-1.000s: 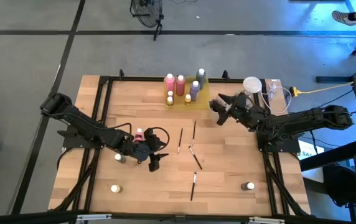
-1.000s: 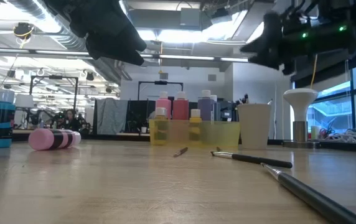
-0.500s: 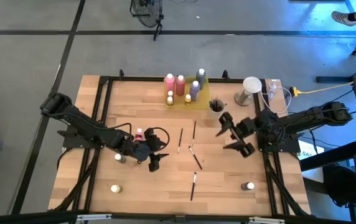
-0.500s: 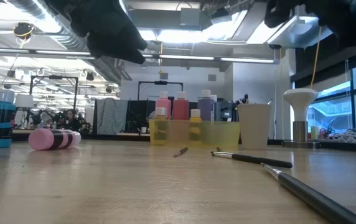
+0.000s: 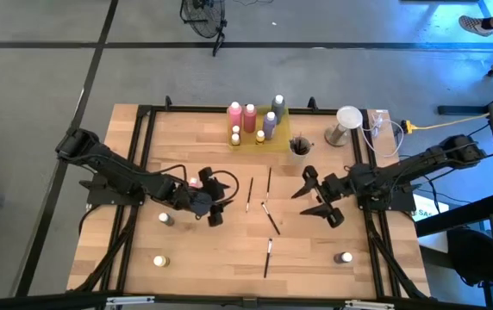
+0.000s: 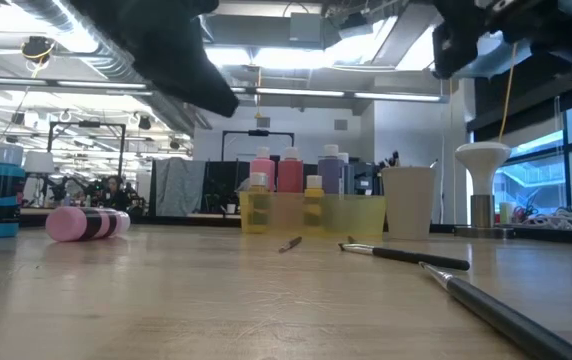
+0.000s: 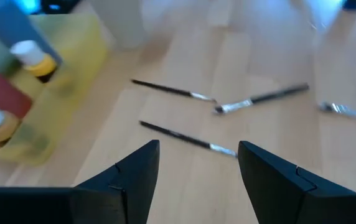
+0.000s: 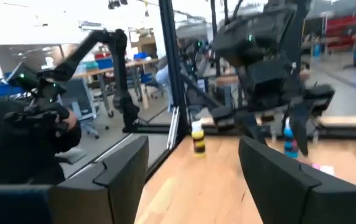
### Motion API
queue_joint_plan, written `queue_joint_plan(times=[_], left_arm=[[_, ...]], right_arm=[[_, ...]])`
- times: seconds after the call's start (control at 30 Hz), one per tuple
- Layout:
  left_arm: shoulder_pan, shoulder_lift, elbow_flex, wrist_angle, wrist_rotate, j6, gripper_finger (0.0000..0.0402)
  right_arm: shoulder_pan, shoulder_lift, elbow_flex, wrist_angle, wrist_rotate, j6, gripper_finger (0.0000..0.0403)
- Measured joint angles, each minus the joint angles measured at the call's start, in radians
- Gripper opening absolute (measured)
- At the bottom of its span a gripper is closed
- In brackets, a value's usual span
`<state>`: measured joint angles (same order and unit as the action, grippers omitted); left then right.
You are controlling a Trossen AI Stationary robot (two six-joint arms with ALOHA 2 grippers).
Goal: Pick & Place Paint Supplies
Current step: Put the small pink paint bottle into the yellow bin
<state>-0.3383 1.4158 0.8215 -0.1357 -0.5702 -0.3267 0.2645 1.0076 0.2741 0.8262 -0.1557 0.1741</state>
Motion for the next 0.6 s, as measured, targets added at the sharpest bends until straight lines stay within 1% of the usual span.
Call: queue_joint_plan(times=[0.1,0.23,0.33,0.4,0.5,0.6], left_arm=[[-0.001,0.000,0.000,-0.006,0.047,0.053,0.0213],[-0.002,0.000,0.000,-0.016,0.058,0.124,0.0213],[-0.002,0.000,0.000,-0.084,0.087,0.103,0.0213],[0.007,0.000,0.000,-0.155,0.095,0.017,0.0213],[0.058,0.000,0.001,-0.296,0.102,-0.192,0.0213],[0.137,0.000,0.037,-0.497,0.159,-0.382,0.0213]], right_arm=[[0.020,0.007,0.000,-0.016,0.004,0.018,0.0252],[0.035,0.022,0.000,-0.016,0.006,0.020,0.0252],[0.038,0.034,0.000,-0.016,0.006,0.020,0.0252],[0.038,0.042,0.000,-0.016,0.007,0.020,0.0252],[0.038,0.047,0.000,-0.014,0.031,0.020,0.0252],[0.038,0.047,0.000,-0.015,0.070,0.020,0.0252]])
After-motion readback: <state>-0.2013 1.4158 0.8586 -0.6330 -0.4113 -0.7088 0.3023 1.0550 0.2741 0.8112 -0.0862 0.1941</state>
